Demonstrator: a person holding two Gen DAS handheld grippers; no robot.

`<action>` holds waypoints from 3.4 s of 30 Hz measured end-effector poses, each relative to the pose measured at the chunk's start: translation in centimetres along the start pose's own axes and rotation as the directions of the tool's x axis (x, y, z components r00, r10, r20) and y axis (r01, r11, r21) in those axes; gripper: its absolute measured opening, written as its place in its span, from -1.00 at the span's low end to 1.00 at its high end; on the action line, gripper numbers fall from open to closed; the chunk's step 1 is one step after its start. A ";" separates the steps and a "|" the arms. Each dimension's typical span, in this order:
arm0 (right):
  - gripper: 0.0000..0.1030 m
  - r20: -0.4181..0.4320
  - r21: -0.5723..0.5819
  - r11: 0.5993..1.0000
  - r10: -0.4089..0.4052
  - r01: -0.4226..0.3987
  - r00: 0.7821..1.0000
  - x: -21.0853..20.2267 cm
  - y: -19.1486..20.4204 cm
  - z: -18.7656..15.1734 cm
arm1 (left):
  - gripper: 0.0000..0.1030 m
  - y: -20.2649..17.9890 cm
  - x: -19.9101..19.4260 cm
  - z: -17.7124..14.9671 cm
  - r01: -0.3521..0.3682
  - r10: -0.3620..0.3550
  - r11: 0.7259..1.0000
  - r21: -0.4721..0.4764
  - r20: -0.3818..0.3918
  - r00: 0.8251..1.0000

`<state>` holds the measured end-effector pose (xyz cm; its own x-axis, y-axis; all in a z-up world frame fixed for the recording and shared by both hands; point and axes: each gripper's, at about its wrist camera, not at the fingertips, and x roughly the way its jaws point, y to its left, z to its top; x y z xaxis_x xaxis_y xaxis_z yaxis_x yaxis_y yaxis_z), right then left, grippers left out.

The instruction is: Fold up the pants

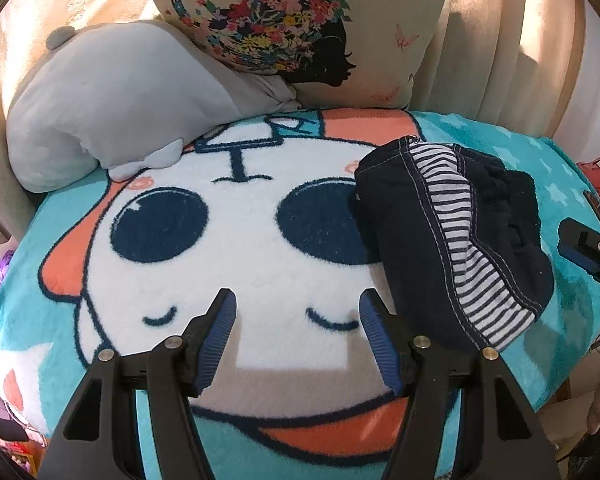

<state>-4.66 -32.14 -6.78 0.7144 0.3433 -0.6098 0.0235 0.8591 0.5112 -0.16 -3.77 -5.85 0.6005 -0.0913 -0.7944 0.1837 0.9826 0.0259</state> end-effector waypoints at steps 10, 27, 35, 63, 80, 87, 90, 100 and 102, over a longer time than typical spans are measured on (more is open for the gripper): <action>0.46 -0.027 0.064 0.998 0.028 -0.026 0.999 1.5 -2.1 1.6 | 0.23 -0.5 1.0 0.7 -0.002 0.002 1.000 0.001 -0.011 1.000; 0.61 -0.067 0.115 0.989 0.104 -0.096 0.992 3.4 -2.7 2.9 | 0.30 2.9 3.7 4.1 0.337 -0.354 0.914 -0.225 -0.042 0.934; 0.61 -0.111 0.154 0.979 0.151 -0.134 0.982 5.8 -2.0 2.8 | 0.44 1.4 6.6 5.1 0.445 -0.471 0.860 -0.251 -0.054 0.880; -0.19 -0.097 0.082 0.983 0.174 -0.166 0.980 6.3 1.0 3.0 | -0.47 -0.5 4.2 4.7 0.500 -0.510 0.843 -0.200 0.004 0.860; -0.20 -0.167 -0.023 0.968 0.242 -0.249 0.956 9.3 8.9 3.3 | -0.47 6.4 2.3 4.3 0.329 -0.324 0.906 -0.265 0.064 0.944; -0.05 -0.206 -0.025 0.985 0.163 -0.171 0.965 12.2 9.0 2.6 | -0.30 8.7 3.5 3.1 0.336 -0.338 0.888 -0.314 0.049 0.940; 0.11 -0.202 -0.015 0.988 0.146 -0.152 0.968 11.8 8.5 2.6 | -0.17 9.7 2.9 2.8 0.341 -0.337 0.881 -0.327 0.071 0.939; 0.29 -0.215 -0.011 0.982 0.184 -0.191 0.959 12.1 8.7 2.9 | 0.11 8.4 4.9 1.7 0.389 -0.408 0.863 -0.323 0.011 0.913; 0.29 -0.232 -0.028 0.981 0.180 -0.192 0.956 12.8 9.3 2.5 | 0.01 7.8 5.1 1.6 0.415 -0.432 0.857 -0.306 0.012 0.902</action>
<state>6.49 -20.67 -8.34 0.5250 0.5711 -0.6311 -0.1337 0.7876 0.6015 5.59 3.15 -8.67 0.4714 -0.5088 -0.7204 0.1682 0.8537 -0.4929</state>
